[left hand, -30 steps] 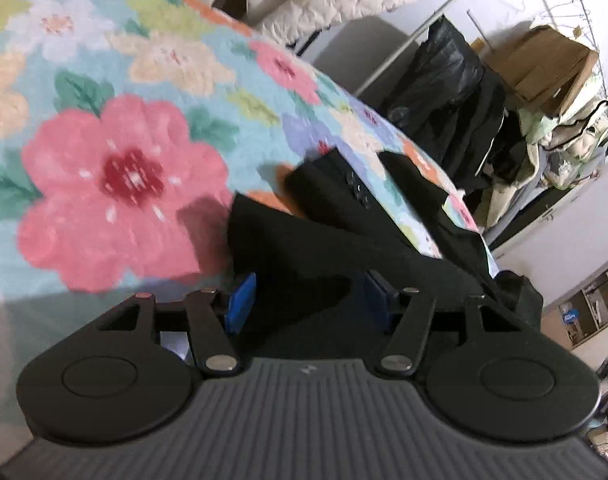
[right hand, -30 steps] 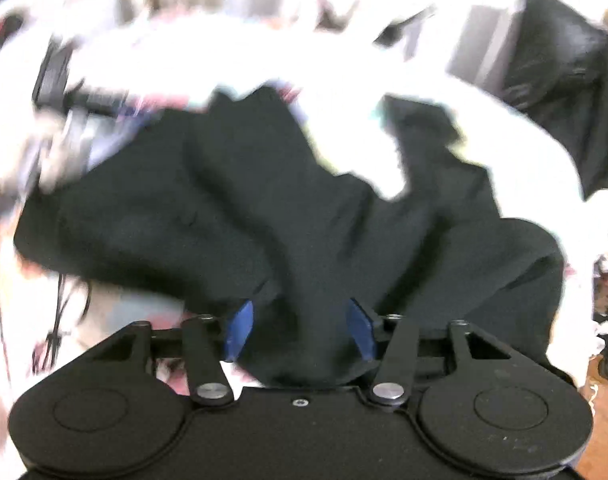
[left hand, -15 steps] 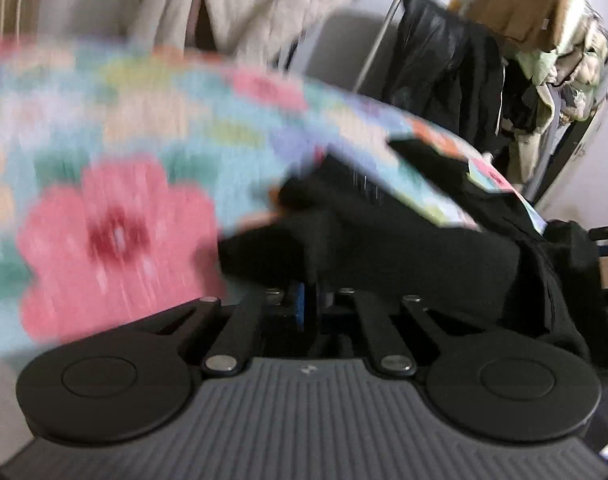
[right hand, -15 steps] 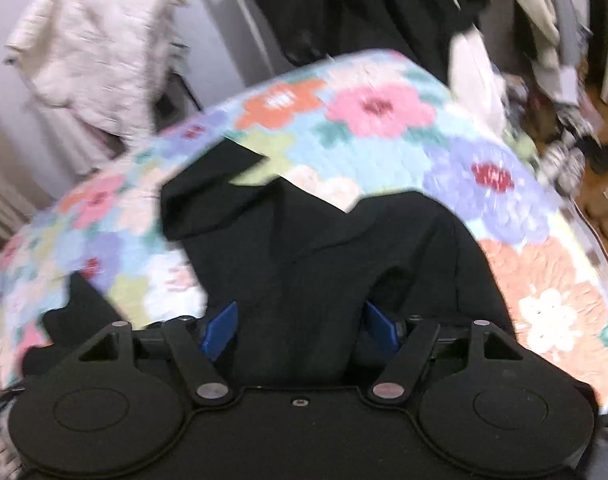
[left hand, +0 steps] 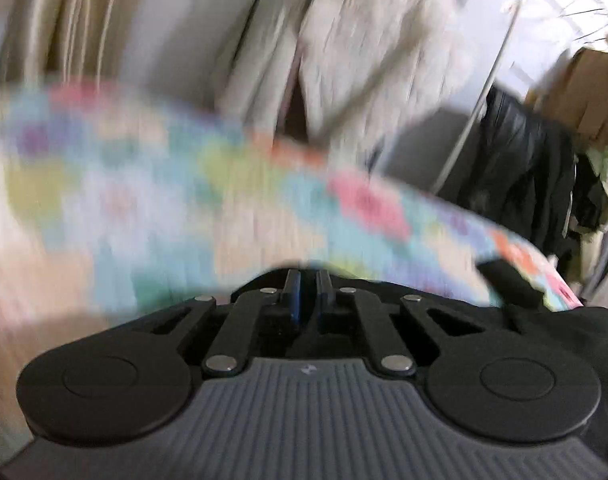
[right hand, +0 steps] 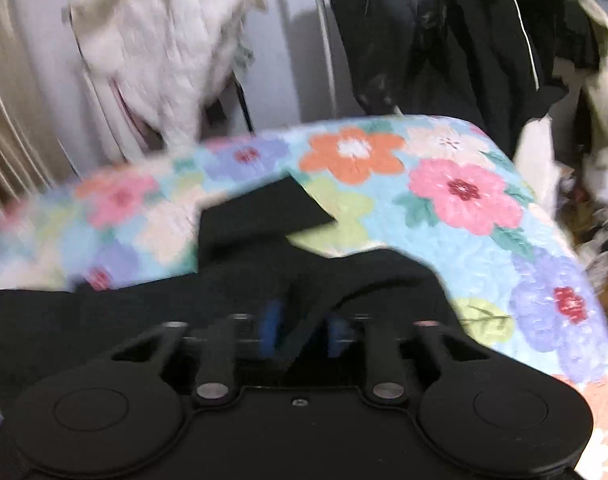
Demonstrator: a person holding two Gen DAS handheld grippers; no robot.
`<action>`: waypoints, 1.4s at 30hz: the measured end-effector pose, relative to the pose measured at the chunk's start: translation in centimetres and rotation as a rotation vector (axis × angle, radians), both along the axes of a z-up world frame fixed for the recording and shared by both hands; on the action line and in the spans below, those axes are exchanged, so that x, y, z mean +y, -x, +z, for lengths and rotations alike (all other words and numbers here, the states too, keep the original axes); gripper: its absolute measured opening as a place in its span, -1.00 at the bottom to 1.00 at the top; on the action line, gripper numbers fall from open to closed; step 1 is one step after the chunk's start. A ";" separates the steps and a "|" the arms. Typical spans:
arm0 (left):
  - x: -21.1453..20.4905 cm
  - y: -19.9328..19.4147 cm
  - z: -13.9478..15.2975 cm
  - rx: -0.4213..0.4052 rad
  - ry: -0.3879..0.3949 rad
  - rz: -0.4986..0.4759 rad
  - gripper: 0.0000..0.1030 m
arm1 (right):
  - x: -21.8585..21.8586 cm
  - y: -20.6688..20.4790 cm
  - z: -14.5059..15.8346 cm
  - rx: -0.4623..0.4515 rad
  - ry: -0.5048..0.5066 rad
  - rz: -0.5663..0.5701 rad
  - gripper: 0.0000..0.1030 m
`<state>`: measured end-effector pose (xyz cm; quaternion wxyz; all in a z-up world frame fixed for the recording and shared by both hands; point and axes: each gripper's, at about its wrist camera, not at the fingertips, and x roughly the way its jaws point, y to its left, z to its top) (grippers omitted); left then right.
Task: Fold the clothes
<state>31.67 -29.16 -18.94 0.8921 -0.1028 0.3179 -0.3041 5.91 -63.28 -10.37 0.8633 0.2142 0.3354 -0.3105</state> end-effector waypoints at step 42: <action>-6.2 15.1 1.9 0.064 -0.235 -0.469 0.01 | 16.0 2.5 -6.5 0.585 0.552 0.379 0.11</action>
